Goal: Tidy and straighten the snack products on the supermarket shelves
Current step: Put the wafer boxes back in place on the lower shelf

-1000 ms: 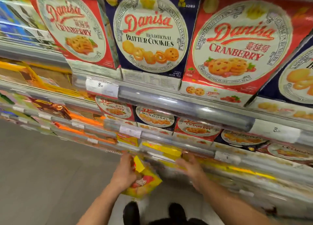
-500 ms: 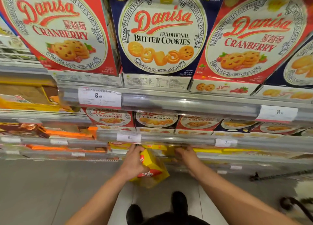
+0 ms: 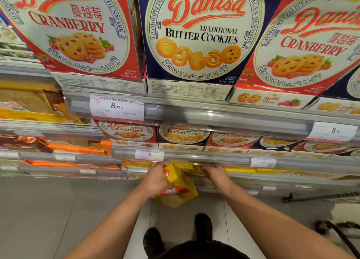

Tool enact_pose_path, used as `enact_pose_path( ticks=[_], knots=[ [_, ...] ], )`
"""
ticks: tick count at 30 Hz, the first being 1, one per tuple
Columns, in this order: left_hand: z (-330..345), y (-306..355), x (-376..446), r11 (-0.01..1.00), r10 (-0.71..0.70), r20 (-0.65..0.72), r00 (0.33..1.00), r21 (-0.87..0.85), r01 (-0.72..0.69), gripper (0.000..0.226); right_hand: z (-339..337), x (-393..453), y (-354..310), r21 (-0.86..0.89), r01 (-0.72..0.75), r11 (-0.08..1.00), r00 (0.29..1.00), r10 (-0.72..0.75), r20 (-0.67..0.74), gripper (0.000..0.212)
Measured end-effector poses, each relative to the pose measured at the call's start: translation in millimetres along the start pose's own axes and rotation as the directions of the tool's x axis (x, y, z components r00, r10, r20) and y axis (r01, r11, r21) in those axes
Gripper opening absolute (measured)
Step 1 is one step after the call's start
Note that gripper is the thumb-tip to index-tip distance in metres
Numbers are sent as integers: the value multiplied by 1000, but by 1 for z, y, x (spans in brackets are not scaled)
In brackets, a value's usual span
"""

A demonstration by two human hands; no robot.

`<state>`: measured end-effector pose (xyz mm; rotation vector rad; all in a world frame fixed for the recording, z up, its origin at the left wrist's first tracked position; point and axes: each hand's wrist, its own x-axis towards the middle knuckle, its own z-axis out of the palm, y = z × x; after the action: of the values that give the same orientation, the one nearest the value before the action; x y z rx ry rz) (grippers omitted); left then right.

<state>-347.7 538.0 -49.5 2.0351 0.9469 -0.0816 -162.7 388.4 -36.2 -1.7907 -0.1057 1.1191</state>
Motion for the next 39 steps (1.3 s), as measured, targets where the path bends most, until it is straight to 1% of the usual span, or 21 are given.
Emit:
enact_pose_path(
  ticks=[2, 5, 8, 9, 14, 17, 19, 25, 29, 31, 33, 35, 37, 39],
  knots=[
    [0, -3, -3, 1000, 19, 0, 1000, -25, -19, 86, -1, -7, 2, -74, 39, 996, 999, -40, -8, 27],
    [3, -18, -12, 989, 102, -19, 995, -102, -103, 78, -2, -15, 14, -180, 71, 981, 997, -70, 10, 31],
    [5, -29, -20, 980, 134, 17, 991, -152, -130, 73, -12, -7, 37, -318, 90, 944, 993, -109, -43, 56],
    [5, -31, -22, 980, 133, 33, 991, -156, -126, 73, -16, 4, 50, -348, 101, 932, 991, -125, -48, 60],
    [-1, -27, -21, 980, 140, 37, 989, -151, -133, 74, -10, -20, 32, -427, 138, 894, 979, -188, -77, 51],
    [-10, -22, -22, 970, 165, 30, 986, -184, -157, 75, -8, -26, 29, -476, 192, 858, 964, -255, -71, 63],
    [-13, -20, -24, 964, 178, 39, 983, -209, -166, 75, -9, -28, 31, -520, 212, 828, 955, -287, -68, 67],
    [-2, -34, -41, 954, 196, 75, 978, -244, -172, 72, -24, -30, 43, -544, 138, 828, 960, -246, -130, 59],
    [7, -40, -56, 955, 173, 101, 980, -259, -142, 68, -36, -36, 46, -562, 169, 810, 961, -261, -86, 55],
    [7, -42, -63, 955, 180, 88, 980, -255, -153, 68, -42, -39, 47, -624, 208, 753, 954, -297, -40, 49],
    [5, -44, -71, 960, 189, 66, 980, -223, -170, 64, -43, -44, 42, -688, 246, 683, 947, -321, 19, 44],
    [3, -43, -80, 976, 180, 58, 982, -138, -171, 61, -41, -44, 40, -731, 273, 625, 939, -339, 60, 42],
    [0, -39, -89, 985, 173, 98, 980, 2, -174, 65, -33, -44, 35, -765, 325, 556, 921, -370, 123, 42],
    [-1, -32, -96, 951, 197, 157, 968, 210, -228, 66, -21, -45, 30, -783, 372, 499, 905, -384, 185, 44]
  ],
)
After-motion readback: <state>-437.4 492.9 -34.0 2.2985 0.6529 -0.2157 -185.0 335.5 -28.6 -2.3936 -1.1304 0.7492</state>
